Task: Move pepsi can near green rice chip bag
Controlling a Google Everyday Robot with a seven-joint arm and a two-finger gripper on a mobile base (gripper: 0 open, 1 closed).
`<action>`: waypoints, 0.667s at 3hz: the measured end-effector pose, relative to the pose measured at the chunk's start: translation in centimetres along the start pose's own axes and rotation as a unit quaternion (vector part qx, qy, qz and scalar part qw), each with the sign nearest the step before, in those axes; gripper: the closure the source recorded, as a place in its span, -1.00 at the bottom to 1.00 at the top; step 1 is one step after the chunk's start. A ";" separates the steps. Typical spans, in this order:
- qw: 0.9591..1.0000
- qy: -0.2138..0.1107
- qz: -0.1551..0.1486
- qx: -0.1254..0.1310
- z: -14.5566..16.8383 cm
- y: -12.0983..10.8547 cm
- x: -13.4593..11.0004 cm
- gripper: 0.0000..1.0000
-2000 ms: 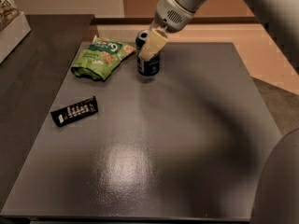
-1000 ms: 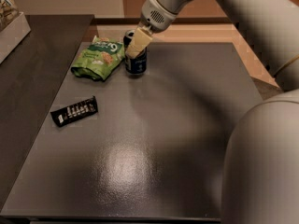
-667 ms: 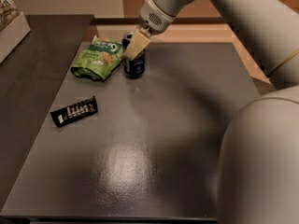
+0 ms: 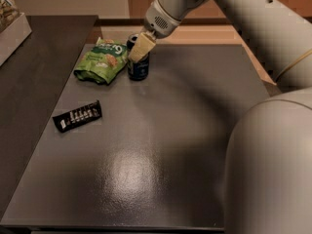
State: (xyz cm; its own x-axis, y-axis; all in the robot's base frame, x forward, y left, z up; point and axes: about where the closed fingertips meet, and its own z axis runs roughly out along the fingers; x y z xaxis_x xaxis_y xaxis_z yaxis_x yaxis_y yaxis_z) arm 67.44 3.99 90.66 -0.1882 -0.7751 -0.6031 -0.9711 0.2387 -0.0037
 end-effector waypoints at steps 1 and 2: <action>1.000 0.000 -0.004 -0.003 0.6 -0.2 -0.1 -0.73; 1.000 0.005 -0.006 -0.007 1.2 -0.2 0.3 -1.00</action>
Offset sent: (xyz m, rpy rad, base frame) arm 0.0037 0.0001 -0.0156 -0.0194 0.0076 0.0189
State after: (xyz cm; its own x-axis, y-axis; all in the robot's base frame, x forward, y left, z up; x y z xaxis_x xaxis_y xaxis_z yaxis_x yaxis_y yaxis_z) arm 67.77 4.46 89.51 -0.1787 -0.7833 -0.5954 -0.9750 0.2222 0.0003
